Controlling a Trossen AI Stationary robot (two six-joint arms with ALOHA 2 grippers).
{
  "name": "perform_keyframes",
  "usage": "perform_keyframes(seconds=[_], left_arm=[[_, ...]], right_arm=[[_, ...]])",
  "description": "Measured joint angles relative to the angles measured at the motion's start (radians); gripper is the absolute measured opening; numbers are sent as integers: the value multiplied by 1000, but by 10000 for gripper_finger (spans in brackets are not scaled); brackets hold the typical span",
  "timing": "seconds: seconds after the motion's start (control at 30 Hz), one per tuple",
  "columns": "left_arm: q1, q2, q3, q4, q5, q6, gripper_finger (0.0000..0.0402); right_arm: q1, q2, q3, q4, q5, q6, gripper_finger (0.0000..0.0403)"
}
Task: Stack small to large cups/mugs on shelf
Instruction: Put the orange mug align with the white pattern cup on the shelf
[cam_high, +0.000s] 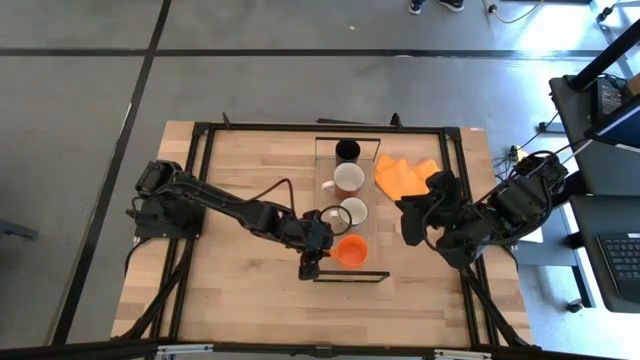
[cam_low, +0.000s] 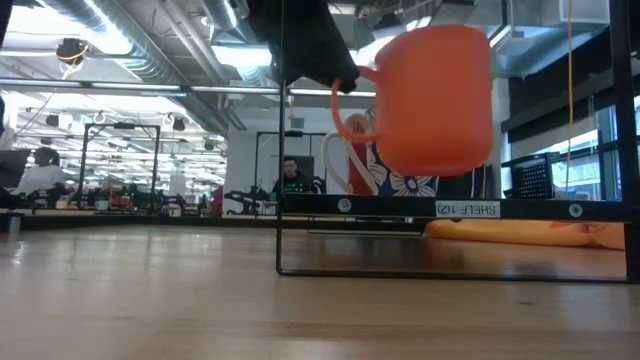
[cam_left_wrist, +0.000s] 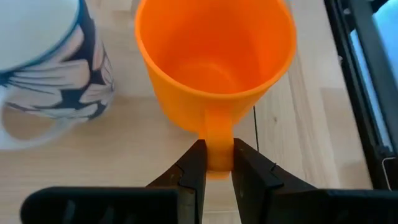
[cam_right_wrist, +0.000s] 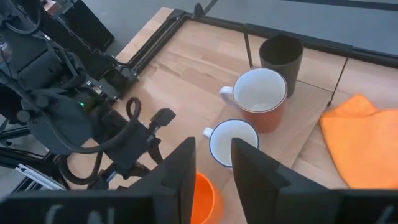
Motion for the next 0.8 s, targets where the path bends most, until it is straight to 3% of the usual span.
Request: perform_keyframes(seconds=[0.8], left_arm=[[29, 47, 0, -2, -21, 34, 56]], right_arm=[[0, 0, 0, 0, 2, -2, 104]])
